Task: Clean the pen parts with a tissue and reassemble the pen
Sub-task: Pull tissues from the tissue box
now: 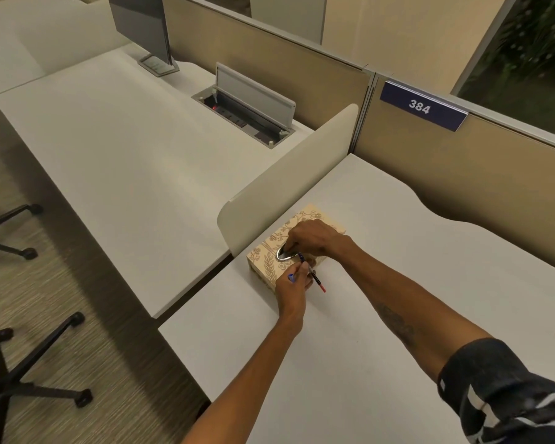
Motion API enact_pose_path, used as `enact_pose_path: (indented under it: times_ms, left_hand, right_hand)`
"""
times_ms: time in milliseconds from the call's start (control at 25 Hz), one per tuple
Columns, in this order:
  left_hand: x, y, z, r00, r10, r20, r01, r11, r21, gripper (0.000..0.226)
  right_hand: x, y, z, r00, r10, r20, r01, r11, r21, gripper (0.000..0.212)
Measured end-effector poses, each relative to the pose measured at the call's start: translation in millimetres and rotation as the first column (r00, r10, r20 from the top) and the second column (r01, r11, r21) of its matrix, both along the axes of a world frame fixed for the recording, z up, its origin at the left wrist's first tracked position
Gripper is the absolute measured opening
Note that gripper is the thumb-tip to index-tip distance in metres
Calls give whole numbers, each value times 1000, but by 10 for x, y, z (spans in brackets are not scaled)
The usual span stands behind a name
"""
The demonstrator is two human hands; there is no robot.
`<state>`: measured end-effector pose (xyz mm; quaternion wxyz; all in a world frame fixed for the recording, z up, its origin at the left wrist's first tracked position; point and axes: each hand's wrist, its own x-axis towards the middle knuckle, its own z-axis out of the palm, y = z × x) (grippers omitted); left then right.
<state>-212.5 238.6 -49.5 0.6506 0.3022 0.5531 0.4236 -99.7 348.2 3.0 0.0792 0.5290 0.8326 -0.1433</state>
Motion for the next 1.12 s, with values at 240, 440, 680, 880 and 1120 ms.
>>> enact_pose_path:
  times_ms: [240, 440, 680, 880, 1120]
  left_hand:
    - [2, -5, 15, 1000, 0, -14, 0, 1000, 3, 16]
    - [12, -4, 39, 1000, 1, -11, -1, 1000, -10, 8]
    - [4, -7, 46, 1000, 4, -21, -4, 1000, -5, 8]
    - [-6, -3, 48, 999, -15, -33, 16, 1000, 5, 8]
    - [1, 7, 40, 999, -21, -33, 21, 1000, -8, 8]
  right_hand:
    - [-12, 32, -54, 994, 40, 102, -45, 997, 56, 28]
    - [6, 64, -61, 988, 23, 155, -39, 994, 103, 25]
    - [48, 69, -114, 994, 50, 96, -59, 994, 93, 21]
    - [47, 94, -89, 994, 75, 84, -82, 994, 74, 20]
    - [41, 112, -83, 987, 93, 134, -105, 991, 81, 14]
